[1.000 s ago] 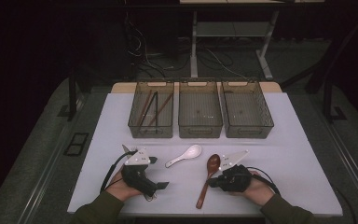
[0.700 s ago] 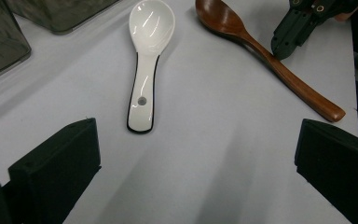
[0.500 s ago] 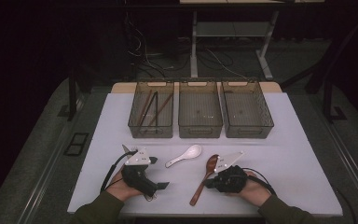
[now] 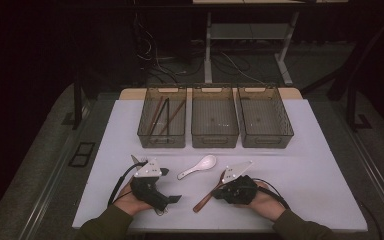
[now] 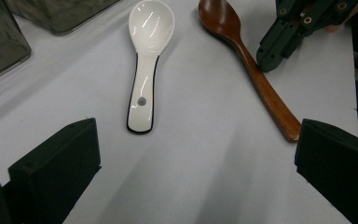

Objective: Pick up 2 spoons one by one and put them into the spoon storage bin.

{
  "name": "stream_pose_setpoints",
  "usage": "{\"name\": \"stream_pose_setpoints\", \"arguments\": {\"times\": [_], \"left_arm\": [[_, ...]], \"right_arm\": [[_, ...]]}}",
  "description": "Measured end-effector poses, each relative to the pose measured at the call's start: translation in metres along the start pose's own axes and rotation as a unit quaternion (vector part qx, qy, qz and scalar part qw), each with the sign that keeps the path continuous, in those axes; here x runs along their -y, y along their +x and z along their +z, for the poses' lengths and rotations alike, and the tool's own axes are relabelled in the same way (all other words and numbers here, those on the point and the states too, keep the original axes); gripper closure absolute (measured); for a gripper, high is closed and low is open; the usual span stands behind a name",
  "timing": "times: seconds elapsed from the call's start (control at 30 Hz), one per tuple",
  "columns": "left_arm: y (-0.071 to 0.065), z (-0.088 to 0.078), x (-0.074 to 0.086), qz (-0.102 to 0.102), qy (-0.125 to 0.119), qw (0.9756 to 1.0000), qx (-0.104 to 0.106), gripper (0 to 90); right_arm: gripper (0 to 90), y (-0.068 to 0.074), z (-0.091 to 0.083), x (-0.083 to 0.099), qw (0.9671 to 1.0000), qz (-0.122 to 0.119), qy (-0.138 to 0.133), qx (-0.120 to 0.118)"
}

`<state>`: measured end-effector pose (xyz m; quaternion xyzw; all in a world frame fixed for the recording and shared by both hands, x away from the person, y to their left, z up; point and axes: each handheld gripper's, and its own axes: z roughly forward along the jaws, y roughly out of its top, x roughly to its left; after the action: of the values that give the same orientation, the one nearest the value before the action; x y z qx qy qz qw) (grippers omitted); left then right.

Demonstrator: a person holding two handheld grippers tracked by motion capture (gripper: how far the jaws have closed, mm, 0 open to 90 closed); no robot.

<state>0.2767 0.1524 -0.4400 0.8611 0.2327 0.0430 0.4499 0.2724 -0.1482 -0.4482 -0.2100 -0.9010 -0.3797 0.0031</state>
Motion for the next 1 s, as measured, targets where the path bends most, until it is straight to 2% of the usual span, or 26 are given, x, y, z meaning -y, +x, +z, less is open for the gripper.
{"name": "stream_pose_setpoints", "arguments": {"times": [0.33, 0.37, 0.53, 0.77, 0.9, 1.0], "left_arm": [[0.0, 0.0, 0.0, 0.001, 0.0, 1.0, 0.0, 0.0], [0.0, 0.0, 0.0, 0.001, 0.0, 1.0, 0.001, 0.0], [0.0, 0.0, 0.0, 0.001, 0.0, 1.0, 0.001, 0.0], [0.0, 0.0, 0.0, 0.001, 0.0, 1.0, 0.001, 0.0], [0.0, 0.0, 0.0, 0.001, -0.001, 1.0, 0.002, 0.0], [0.0, 0.0, 0.0, 0.001, -0.001, 1.0, 0.002, 0.0]], "right_arm": [[89.4, 0.0, 0.015, -0.014, 1.0, -0.006, -0.004, 0.002], [89.4, -0.002, 0.016, -0.015, 0.9997, -0.021, 0.0, 0.007], [89.4, -0.003, 0.022, -0.022, 0.9999, -0.004, -0.007, 0.007], [89.3, -0.009, 0.029, -0.029, 0.9998, -0.001, -0.011, 0.015], [88.6, -0.013, 0.024, -0.029, 0.9998, 0.0, -0.015, 0.014], [82.7, -0.015, 0.014, -0.029, 0.9995, 0.004, -0.029, 0.009]]}}
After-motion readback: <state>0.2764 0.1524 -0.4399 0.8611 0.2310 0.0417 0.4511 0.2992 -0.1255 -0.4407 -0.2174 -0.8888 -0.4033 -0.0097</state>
